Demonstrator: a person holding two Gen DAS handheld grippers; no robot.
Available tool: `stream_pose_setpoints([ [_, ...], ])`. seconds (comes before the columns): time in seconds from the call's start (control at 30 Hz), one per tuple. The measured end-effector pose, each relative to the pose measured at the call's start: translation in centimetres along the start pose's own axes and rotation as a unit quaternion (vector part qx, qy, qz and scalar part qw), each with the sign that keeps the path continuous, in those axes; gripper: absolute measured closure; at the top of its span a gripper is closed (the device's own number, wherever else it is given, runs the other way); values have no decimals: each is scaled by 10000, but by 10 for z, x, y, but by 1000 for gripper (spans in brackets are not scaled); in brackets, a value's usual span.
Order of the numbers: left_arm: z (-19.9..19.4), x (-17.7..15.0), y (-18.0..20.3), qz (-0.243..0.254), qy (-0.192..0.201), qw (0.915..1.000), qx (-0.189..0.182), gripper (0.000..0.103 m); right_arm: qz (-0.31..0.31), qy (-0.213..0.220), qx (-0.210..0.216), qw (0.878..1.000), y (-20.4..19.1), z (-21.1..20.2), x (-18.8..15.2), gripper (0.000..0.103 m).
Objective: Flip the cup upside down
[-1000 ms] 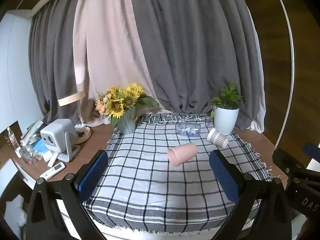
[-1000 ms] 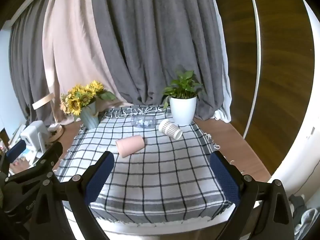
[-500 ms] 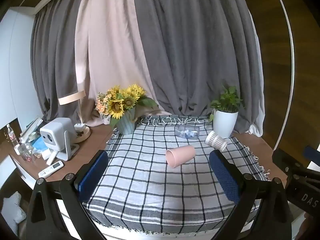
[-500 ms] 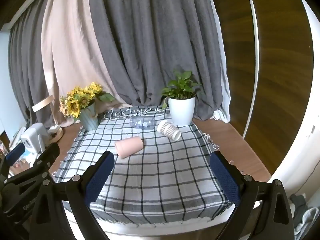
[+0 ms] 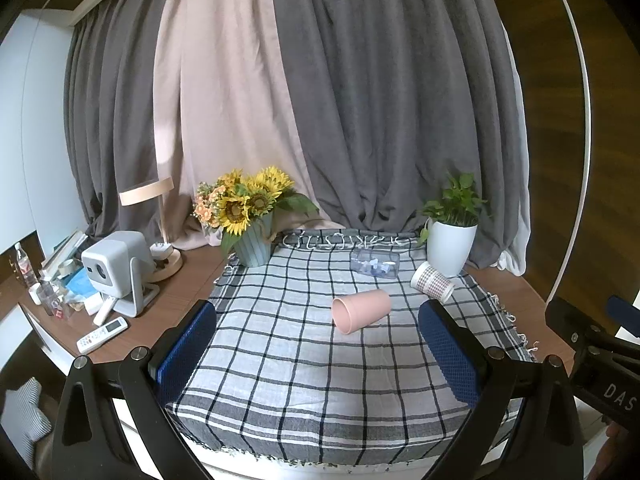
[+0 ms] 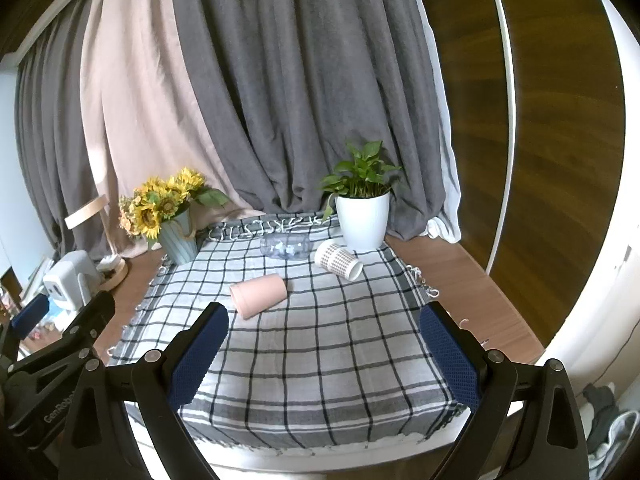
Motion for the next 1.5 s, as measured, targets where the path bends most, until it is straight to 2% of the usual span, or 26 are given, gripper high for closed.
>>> stream_pose_setpoints([
  [0.73,-2,-8,4,-46,-53,10000,8,0,28,-37,5,10000,-2,0,-3,6],
  [1.5,6,-1,5,-79,-98,9999,-50,0,23,-65,-4,10000,3,6,-6,6],
])
Point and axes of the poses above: each gripper's, at about its wrist camera, not at the fingertips, and z roughly the way its jaws point, y to its right, x to its top, the point moved 3 cm from there along z, roughly the way its jaws point, and after that the axes turned 8 degrees about y, right-handed, at the moved point
